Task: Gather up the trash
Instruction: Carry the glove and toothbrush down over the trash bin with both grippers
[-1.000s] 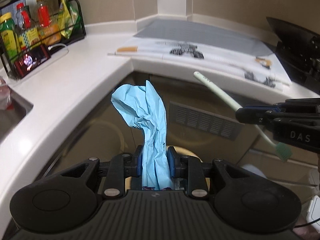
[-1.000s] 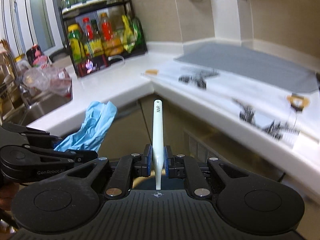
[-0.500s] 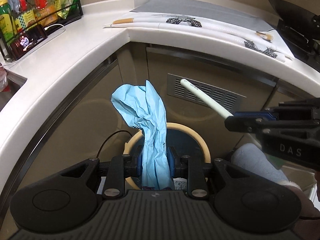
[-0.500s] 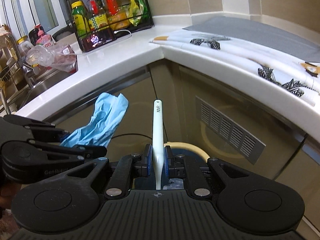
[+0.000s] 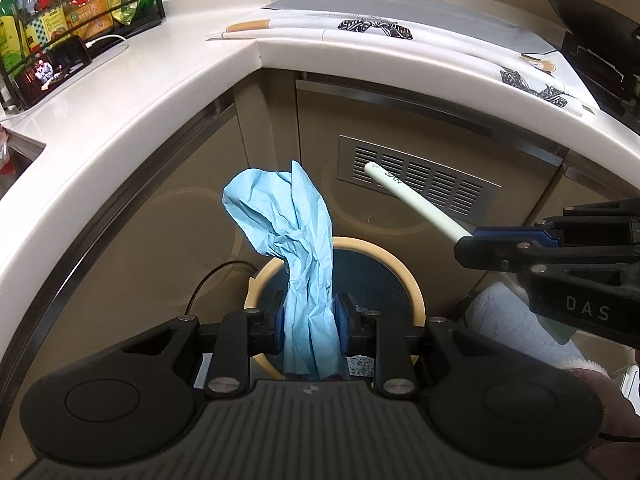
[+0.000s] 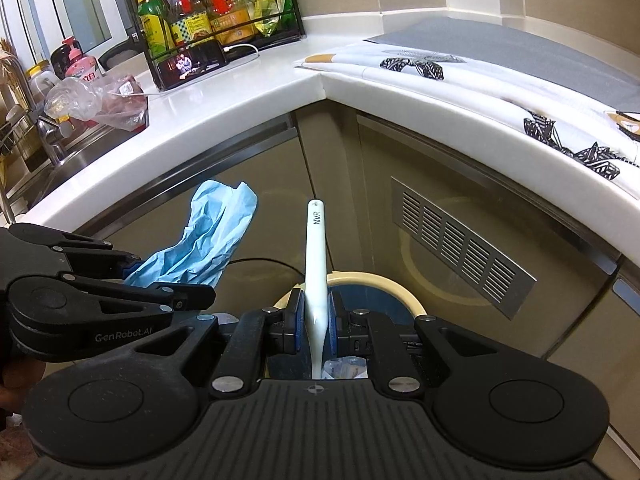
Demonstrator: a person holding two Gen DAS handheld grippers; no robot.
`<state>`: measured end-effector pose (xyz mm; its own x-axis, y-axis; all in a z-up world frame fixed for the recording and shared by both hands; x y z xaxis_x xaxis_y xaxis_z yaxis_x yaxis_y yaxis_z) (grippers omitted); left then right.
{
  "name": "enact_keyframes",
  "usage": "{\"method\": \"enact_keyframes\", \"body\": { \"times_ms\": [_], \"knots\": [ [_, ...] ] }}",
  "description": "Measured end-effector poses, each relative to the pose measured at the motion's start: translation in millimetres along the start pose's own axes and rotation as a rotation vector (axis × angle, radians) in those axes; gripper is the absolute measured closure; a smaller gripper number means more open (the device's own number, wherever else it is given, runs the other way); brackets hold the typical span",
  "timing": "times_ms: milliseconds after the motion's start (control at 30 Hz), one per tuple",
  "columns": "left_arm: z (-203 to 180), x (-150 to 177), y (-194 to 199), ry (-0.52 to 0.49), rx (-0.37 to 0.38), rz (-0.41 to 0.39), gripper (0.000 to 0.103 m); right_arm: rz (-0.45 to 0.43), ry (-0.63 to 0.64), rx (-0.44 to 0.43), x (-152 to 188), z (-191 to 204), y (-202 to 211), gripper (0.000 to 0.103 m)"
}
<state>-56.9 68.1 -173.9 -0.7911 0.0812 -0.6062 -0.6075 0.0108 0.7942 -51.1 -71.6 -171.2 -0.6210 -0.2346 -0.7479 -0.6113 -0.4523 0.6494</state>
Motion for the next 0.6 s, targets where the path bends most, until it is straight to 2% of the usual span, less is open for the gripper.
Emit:
{"method": "enact_keyframes", "body": {
  "times_ms": [600],
  "knots": [
    [12,-6,-28,0.071,0.033,0.044,0.076,0.049,-0.023,0.038,3,-8,-24,0.090]
  ]
}}
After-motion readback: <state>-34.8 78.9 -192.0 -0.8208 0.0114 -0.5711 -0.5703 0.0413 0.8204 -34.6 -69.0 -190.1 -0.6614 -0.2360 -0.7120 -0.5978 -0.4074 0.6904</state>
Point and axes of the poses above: each gripper's, at about its wrist camera, not at the fingertips, and y roughly against the way its jaws point, z to its left, x to its underside, the point moved 8 cm from there along -y, roughly the way its jaws point, and after that the axes turned 4 degrees about y, right-handed, at the moved point
